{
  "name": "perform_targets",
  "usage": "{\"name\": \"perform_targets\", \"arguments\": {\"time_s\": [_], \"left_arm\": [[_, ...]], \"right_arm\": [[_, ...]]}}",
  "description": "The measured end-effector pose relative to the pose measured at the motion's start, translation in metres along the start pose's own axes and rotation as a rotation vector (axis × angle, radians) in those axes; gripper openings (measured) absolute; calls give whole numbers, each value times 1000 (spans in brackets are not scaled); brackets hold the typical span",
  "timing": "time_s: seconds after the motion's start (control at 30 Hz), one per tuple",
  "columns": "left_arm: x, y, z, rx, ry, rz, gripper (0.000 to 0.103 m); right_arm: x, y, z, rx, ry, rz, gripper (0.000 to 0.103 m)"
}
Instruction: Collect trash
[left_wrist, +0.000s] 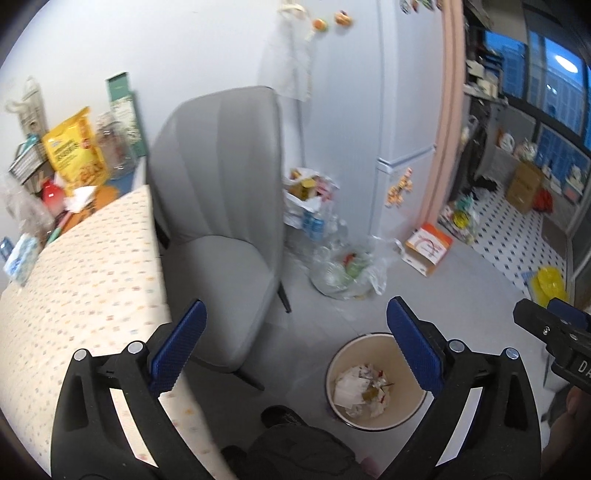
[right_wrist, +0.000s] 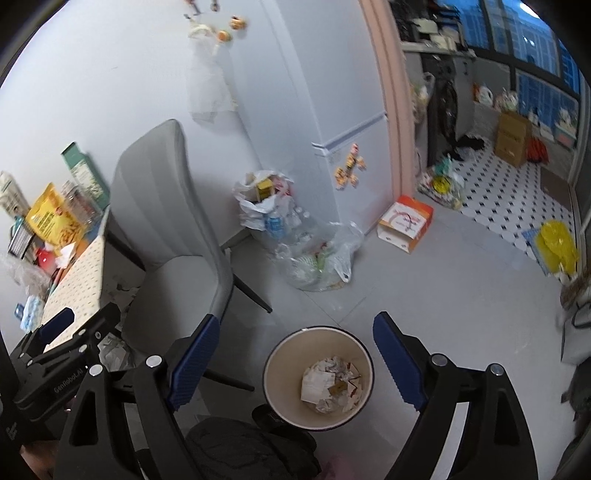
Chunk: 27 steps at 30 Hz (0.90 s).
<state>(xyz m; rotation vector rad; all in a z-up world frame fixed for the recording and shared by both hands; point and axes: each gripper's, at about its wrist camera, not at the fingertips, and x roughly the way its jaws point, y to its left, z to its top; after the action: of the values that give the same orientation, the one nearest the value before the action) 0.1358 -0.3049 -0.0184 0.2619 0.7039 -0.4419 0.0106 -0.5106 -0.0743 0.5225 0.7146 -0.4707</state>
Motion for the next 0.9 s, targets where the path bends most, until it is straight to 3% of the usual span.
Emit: {"name": "perform_targets", "arguments": {"time_s": [0.53, 0.9], "left_arm": [[-80, 120, -21, -203, -124, 88, 97], [-120, 165, -47, -269, -164, 135, 97]], "right_arm": [[-55, 118, -17, -190, -75, 70, 92], [-95, 179, -41, -284, -129, 95, 95]]}}
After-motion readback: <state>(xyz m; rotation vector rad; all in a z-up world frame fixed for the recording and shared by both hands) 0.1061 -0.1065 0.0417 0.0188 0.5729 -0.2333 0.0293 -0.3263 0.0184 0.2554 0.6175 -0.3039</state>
